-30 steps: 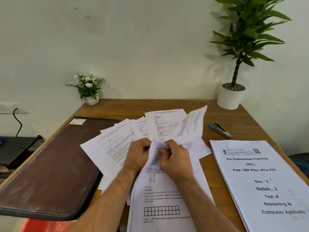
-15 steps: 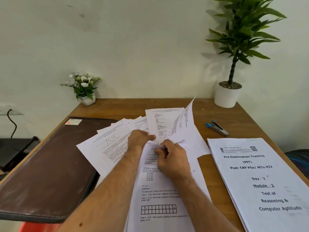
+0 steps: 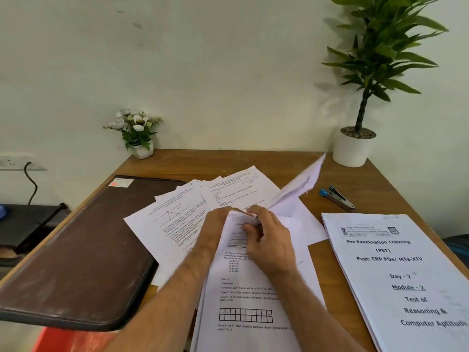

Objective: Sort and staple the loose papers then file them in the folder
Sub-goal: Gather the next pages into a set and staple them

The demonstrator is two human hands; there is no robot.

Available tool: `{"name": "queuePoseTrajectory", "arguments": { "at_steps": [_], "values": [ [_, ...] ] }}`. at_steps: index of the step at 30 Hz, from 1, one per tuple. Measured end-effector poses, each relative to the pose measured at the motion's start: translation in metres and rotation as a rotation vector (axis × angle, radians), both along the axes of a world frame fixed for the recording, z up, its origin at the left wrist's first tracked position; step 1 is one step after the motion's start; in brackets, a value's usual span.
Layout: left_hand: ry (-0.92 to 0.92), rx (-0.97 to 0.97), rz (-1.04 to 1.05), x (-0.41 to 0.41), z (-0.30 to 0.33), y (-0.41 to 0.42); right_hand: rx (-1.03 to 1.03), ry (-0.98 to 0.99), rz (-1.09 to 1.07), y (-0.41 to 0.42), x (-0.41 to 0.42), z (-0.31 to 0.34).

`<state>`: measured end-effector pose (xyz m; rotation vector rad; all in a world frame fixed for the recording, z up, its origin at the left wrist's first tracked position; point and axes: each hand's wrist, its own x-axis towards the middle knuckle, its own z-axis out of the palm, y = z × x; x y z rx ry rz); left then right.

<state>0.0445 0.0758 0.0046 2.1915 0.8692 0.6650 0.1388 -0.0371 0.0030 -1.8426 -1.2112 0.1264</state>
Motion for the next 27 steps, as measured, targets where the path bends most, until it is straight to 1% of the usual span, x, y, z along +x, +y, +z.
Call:
{"name": "queuePoseTrajectory", "arguments": {
  "at_steps": [2,4,7,10,12,14,16,17,21,23,25,27],
  "values": [
    [0.073,0.086,0.041,0.000,-0.001,0.001,-0.011,0.013,0.011,-0.001,-0.002,0.001],
    [0.075,0.104,0.085,-0.001,-0.002,0.004,-0.046,0.035,0.011,-0.001,-0.002,0.003],
    [-0.006,-0.004,0.085,-0.001,-0.005,0.006,-0.096,0.053,-0.011,0.001,-0.002,0.004],
    [-0.139,-0.082,0.059,-0.003,-0.008,0.011,-0.119,0.073,-0.045,0.003,0.002,0.006],
    [-0.252,-0.103,0.160,-0.002,-0.008,0.014,-0.133,0.071,-0.035,0.004,0.004,0.008],
    [-0.296,-0.080,0.390,0.000,-0.008,0.016,-0.159,0.074,-0.027,0.003,0.005,0.009],
    [-0.232,-0.060,0.581,0.001,-0.008,0.016,-0.166,0.075,-0.035,0.002,0.004,0.008],
    [-0.189,-0.080,0.625,0.002,-0.007,0.017,-0.157,0.078,-0.041,0.002,0.003,0.008],
    [-0.117,-0.177,0.650,0.004,-0.006,0.024,-0.148,0.103,-0.056,0.002,0.002,0.009],
    [-0.153,-0.229,0.653,0.004,-0.004,0.029,-0.167,0.098,-0.054,0.001,0.002,0.009],
    [-0.235,-0.315,0.667,0.005,-0.001,0.034,-0.185,0.103,-0.047,0.002,0.002,0.009],
    [-0.280,-0.392,0.693,0.005,0.004,0.038,-0.194,0.109,-0.041,0.004,0.001,0.010]
  ]
}}
